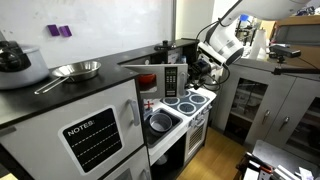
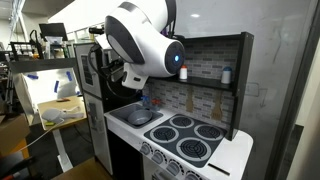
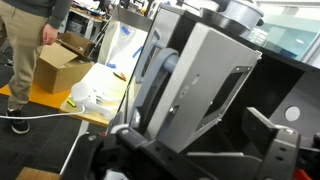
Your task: Open the microwave
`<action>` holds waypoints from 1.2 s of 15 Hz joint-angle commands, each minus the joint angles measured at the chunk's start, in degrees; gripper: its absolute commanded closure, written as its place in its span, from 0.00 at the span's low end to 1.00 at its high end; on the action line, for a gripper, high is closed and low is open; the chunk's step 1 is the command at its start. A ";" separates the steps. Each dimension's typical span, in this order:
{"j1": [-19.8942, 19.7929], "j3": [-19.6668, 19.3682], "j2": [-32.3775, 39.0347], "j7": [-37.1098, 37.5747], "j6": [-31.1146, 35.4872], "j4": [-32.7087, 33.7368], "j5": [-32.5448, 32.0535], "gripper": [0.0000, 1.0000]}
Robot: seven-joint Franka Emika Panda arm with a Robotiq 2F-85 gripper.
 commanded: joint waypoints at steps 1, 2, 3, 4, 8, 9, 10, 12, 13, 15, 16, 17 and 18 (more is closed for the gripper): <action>0.99 0.68 0.82 0.59 0.01 1.28 -1.06 0.00; 1.12 0.76 0.77 0.55 -0.07 1.26 -1.52 0.00; 1.27 0.82 0.69 0.52 -0.24 1.20 -2.09 0.00; 1.38 0.90 0.65 0.39 -0.40 1.16 -2.57 0.00; 2.13 1.32 0.57 0.23 -1.14 1.02 -4.92 0.00; 2.37 1.42 0.58 0.27 -1.33 0.98 -5.51 0.00; 2.60 1.57 0.63 0.23 -1.64 1.05 -6.23 0.00; 2.98 1.89 0.69 0.35 -2.08 1.28 -7.75 0.00; 3.20 2.01 0.65 0.33 -2.18 1.31 -8.38 0.00; 3.56 2.35 0.54 0.13 -2.40 1.34 -9.61 0.00; 3.75 2.50 0.50 -0.02 -2.47 1.35 -10.18 0.00; 3.98 2.63 0.32 -0.03 -2.53 1.21 -10.77 0.00; 4.22 2.75 0.09 -0.10 -2.56 0.96 -11.34 0.00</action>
